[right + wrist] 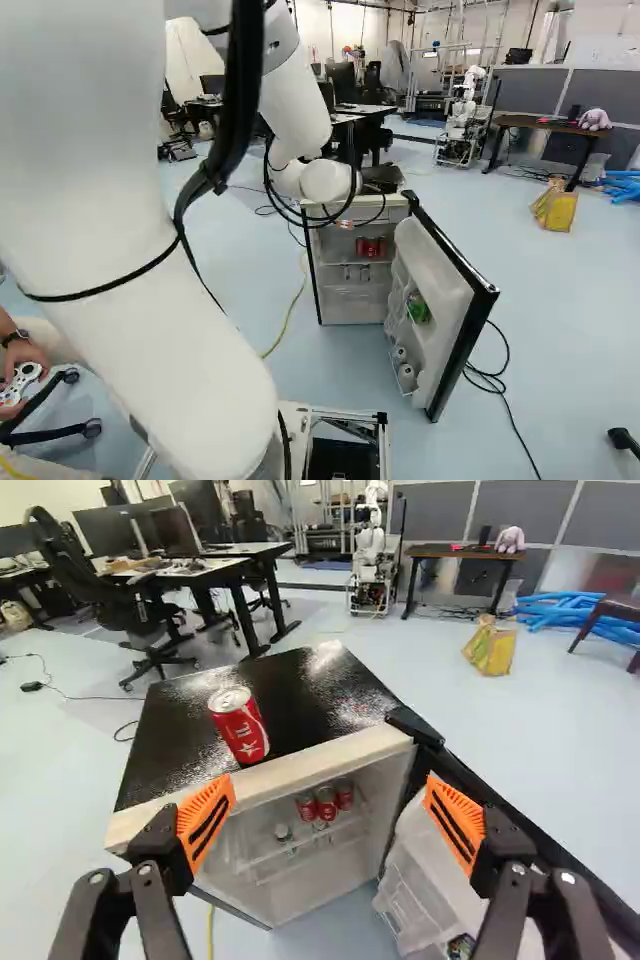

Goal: Grab a drink from the fridge

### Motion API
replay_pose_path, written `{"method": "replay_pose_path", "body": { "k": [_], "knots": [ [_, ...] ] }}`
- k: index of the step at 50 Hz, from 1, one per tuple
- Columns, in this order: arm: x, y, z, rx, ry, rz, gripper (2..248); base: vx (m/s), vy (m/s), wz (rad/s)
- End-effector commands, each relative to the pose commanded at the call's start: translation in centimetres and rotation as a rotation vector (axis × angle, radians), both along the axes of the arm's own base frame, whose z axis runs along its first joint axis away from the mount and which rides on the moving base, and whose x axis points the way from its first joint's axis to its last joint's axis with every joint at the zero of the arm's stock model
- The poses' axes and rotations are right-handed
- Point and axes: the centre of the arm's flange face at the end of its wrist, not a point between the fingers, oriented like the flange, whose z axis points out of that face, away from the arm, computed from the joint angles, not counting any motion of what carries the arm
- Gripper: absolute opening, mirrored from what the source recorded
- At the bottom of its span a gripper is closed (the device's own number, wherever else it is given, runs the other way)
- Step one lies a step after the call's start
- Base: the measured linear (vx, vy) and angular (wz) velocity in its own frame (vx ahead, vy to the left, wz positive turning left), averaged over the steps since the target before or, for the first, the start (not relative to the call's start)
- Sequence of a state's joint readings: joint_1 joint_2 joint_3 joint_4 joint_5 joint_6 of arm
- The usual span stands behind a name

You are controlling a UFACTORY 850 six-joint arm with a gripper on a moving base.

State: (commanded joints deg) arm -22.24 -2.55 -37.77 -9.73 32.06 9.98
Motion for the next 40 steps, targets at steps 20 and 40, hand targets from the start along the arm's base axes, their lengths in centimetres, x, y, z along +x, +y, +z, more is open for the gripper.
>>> {"method": "replay_pose_path", "body": {
  "k": [20,40],
  "knots": [
    [-1.8,-2.8,1.3,0.013,0.061,-0.08,247,0.0,0.0,0.0],
    [-3.6,-5.5,2.6,0.031,0.123,-0.16,247,0.0,0.0,0.0]
  ]
}}
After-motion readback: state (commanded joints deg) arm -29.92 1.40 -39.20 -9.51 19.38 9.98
